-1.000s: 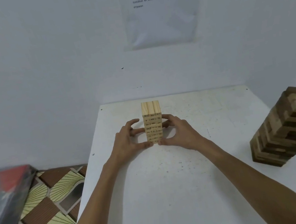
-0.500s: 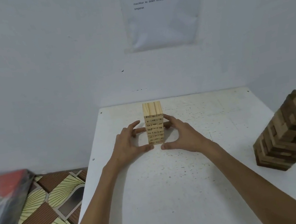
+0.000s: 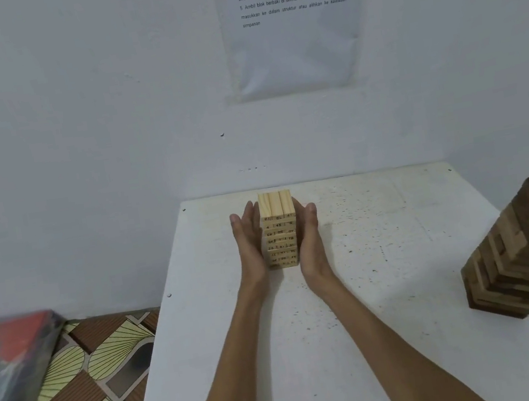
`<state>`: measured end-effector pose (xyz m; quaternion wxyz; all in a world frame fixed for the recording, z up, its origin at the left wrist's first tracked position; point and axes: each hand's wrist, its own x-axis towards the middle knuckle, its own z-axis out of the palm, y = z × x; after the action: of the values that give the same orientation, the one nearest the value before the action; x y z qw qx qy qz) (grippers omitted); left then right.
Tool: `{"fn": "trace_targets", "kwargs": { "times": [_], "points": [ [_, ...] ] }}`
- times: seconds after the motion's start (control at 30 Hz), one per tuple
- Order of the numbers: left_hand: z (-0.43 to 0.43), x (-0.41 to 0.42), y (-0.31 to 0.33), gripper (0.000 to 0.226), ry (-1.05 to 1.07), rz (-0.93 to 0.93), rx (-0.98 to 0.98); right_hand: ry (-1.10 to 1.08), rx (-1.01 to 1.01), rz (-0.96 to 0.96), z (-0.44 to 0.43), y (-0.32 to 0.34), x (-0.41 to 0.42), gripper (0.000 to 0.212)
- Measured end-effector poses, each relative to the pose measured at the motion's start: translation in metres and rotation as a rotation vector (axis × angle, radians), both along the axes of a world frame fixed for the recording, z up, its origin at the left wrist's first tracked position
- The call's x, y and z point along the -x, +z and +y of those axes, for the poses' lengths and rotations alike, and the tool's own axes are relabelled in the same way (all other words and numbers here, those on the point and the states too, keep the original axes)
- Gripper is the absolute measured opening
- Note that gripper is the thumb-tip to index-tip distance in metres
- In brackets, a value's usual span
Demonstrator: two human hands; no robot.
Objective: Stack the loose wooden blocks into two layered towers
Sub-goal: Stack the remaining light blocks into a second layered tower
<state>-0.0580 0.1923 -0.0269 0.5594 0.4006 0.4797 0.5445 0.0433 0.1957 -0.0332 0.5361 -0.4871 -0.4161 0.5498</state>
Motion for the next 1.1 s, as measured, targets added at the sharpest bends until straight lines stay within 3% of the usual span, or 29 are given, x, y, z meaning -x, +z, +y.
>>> {"fn": "trace_targets", "kwargs": {
  "times": [0.17,0.37,0.7,0.87,1.1],
  "points": [
    [0.003,-0.018,0.002,0.083,0.039,-0.073,-0.029,-0.016,-0.030,0.014,0.003,-0.007,0.008,0.075],
    [0.008,-0.023,-0.006,0.089,0.022,-0.116,-0.061,-0.030,0.004,0.014,0.006,-0.008,0.008,0.064],
    [0.016,-0.010,0.008,0.093,0.071,-0.129,-0.090,-0.070,-0.023,0.066,0.008,0.007,0.004,0.095],
    [0.019,-0.015,0.021,0.087,0.074,-0.151,-0.089,-0.034,-0.082,0.082,0.007,0.019,0.009,0.073],
    [0.016,-0.024,0.019,0.079,0.081,-0.212,-0.046,-0.028,-0.087,0.063,0.008,0.015,0.011,0.082]
  ]
}}
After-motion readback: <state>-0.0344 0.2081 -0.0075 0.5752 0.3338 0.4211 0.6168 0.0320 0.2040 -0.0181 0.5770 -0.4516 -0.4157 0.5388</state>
